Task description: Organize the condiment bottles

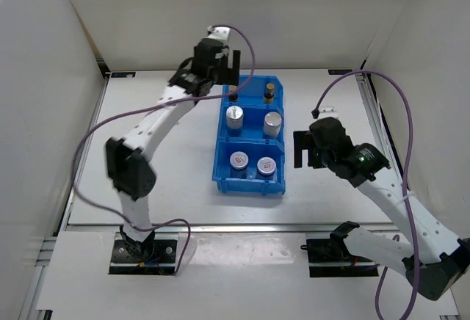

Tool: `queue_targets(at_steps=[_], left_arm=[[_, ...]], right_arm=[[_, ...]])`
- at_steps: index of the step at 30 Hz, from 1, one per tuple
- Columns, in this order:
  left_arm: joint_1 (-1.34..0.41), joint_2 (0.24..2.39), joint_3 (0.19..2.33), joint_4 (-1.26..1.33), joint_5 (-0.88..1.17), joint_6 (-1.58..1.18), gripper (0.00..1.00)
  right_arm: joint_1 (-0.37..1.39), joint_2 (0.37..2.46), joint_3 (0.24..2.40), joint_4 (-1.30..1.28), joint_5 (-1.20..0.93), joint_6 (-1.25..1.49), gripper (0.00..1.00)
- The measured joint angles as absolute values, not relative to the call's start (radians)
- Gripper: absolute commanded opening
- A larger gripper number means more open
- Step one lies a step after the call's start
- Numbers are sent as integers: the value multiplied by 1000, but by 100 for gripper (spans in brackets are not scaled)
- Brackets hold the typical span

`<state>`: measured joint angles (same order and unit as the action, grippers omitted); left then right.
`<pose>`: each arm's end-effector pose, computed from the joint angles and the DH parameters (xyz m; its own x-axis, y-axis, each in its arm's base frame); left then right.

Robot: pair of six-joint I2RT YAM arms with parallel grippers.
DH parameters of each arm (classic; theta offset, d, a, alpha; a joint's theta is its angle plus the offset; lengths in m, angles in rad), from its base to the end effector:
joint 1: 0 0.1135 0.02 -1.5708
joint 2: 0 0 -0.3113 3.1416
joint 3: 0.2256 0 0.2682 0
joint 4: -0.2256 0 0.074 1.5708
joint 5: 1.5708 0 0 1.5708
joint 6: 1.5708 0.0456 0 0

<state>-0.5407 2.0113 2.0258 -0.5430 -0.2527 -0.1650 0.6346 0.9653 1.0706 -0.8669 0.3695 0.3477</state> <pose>0.4476 -0.2555 0.3993 -0.4779 0.1014 -0.8725 0.2380 0.9711 -0.0175 0.1554 0.0939 0.3762 -0.6391 -0.0759 -0.7653 -0.1325 0.9911 0.0123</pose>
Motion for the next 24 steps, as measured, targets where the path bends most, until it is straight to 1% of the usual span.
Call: queue_targets(at_steps=[4, 8, 12, 14, 17, 20, 24], left_arm=[[-541, 1629, 1745, -517, -295, -167, 100], [-541, 1224, 1382, -435, -349, -163, 100], [-541, 969, 1048, -371, -422, -123, 100], [-549, 905, 897, -346, -476, -92, 100], [-583, 861, 744, -310, -552, -51, 100], [-596, 803, 701, -272, -585, -28, 100], [-598, 720, 699, -192, -639, -17, 100]], right_arm=[[634, 1033, 1110, -920, 451, 395, 100], [635, 1034, 1118, -941, 505, 414, 100], [635, 970, 1118, -944, 560, 417, 100], [635, 934, 1118, -942, 604, 415, 100], [634, 911, 1118, -939, 646, 411, 100], [634, 917, 1118, -939, 663, 410, 100], [634, 925, 1116, -941, 692, 414, 100]])
